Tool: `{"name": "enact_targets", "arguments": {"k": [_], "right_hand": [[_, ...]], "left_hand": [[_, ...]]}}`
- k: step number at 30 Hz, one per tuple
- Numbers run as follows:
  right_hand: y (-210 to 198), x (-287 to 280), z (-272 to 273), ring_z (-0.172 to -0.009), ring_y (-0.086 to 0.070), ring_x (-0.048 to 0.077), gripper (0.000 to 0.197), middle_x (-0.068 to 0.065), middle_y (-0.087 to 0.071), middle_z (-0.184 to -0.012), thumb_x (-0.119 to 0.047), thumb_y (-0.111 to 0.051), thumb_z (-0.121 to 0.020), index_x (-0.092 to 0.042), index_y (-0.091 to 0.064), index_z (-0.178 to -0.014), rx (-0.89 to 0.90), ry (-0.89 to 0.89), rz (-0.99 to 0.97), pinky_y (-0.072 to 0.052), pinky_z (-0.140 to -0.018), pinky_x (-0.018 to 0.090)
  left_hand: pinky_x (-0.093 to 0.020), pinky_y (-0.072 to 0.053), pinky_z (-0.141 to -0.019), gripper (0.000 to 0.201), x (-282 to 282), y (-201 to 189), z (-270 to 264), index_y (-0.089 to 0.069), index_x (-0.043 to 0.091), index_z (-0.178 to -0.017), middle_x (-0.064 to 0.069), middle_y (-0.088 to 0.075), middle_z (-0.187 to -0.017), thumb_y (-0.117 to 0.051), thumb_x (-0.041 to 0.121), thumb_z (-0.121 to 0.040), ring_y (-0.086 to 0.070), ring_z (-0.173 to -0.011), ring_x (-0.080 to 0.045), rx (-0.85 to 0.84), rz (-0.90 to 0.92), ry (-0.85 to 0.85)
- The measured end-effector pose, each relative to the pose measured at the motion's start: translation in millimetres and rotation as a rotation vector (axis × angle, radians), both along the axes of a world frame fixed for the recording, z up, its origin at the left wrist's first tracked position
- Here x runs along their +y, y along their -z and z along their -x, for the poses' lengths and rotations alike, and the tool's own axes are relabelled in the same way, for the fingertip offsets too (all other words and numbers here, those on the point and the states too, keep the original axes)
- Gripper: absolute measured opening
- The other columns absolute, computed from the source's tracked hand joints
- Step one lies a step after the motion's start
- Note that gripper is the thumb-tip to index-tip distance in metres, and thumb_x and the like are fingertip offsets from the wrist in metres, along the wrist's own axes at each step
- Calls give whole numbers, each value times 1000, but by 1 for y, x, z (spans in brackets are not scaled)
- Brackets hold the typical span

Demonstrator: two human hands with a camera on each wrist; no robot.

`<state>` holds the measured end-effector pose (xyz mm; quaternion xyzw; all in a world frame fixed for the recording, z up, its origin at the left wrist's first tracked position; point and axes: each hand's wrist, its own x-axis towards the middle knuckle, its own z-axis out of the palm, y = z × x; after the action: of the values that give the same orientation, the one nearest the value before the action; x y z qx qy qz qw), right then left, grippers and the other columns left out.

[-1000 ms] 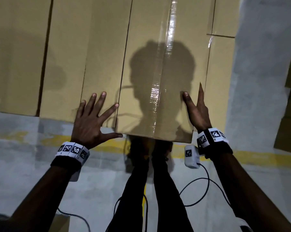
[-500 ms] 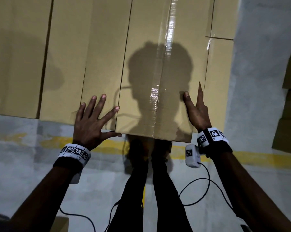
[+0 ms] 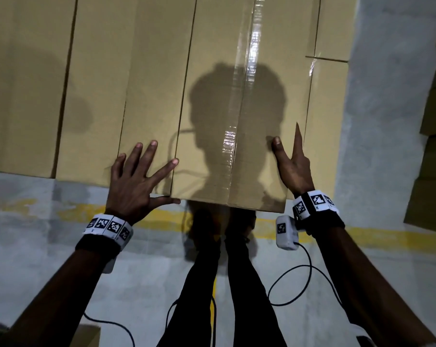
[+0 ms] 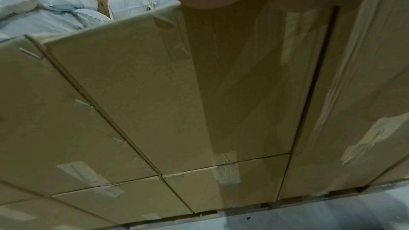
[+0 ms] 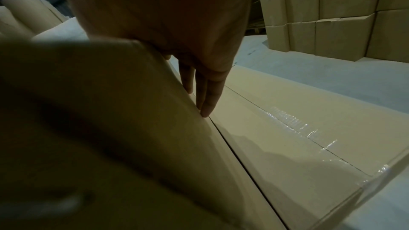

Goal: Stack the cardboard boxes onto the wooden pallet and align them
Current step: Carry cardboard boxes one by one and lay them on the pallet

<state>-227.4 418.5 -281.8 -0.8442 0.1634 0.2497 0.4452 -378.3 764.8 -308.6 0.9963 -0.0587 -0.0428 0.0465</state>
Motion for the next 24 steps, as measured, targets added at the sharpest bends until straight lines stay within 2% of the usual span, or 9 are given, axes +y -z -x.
{"name": "enact_targets", "arguments": {"k": [2,5,7,11,13,18,20,22,24], "right_hand": [[-1,0,0,-77,-53,-5,73,-5,-57,-106,-63,-47,-101,-49,-8,-162,3,1,1,-39,-87,25],[1,0,-1,-74,-60,5,74,-8,-59,-85,-65,-46,-100,-50,-7,-161,-3,-2,25,-42,-70,21],[3,0,-1,-71,-62,11,74,-7,-62,-82,-66,-46,-100,-50,-6,-161,-5,-5,31,-41,-65,18],[3,0,0,-71,-57,5,75,-1,-62,-100,-66,-46,-100,-50,-6,-161,-10,-17,12,-47,-78,29],[1,1,0,-75,-53,2,74,-3,-57,-110,-63,-46,-101,-48,-7,-162,-5,-17,-6,-41,-85,27],[2,0,-1,-83,-59,12,75,5,-64,-119,-65,-45,-100,-49,-5,-162,-8,-36,-3,-40,-86,28],[4,-1,-1,-104,-64,20,75,8,-63,-136,-66,-45,-100,-49,-5,-162,-3,-32,-21,-39,-91,28],[6,-2,-1,-126,-58,29,76,6,-54,-152,-68,-45,-99,-50,-6,-161,-3,-22,-37,-37,-97,28],[7,-2,-1,-132,-56,30,77,4,-51,-155,-69,-46,-98,-50,-7,-161,-6,-11,-52,-37,-100,28]], "left_hand": [[-63,-25,-115,91,0,0,0,-39,41,-157,-9,-18,-172,-40,91,-80,-25,-154,-40,-4,-8,6],[-63,-25,-114,91,0,-1,-1,-41,41,-156,-9,-19,-172,-37,91,-80,-26,-154,-41,-2,-3,7],[-63,-25,-114,91,0,0,-2,-42,41,-155,-9,-20,-171,-36,92,-80,-26,-153,-42,1,-2,7],[-63,-25,-113,91,0,2,-2,-44,41,-154,-9,-20,-171,-36,92,-79,-27,-153,-42,-2,-12,4],[-62,-25,-113,91,0,2,-2,-45,42,-154,-9,-21,-171,-36,92,-79,-28,-153,-42,0,-13,0],[-61,-24,-113,90,0,2,-2,-44,42,-154,-8,-21,-171,-36,92,-79,-27,-153,-40,-11,-22,2],[-61,-24,-114,90,0,3,-1,-43,43,-154,-7,-20,-172,-36,91,-79,-27,-153,-40,-13,-27,1],[-61,-24,-114,89,0,4,-1,-42,43,-155,-7,-18,-172,-36,90,-80,-26,-154,-40,-10,-33,3],[-61,-23,-114,87,1,4,0,-40,43,-156,-6,-16,-173,-36,89,-82,-24,-155,-39,-10,-33,6]]}}
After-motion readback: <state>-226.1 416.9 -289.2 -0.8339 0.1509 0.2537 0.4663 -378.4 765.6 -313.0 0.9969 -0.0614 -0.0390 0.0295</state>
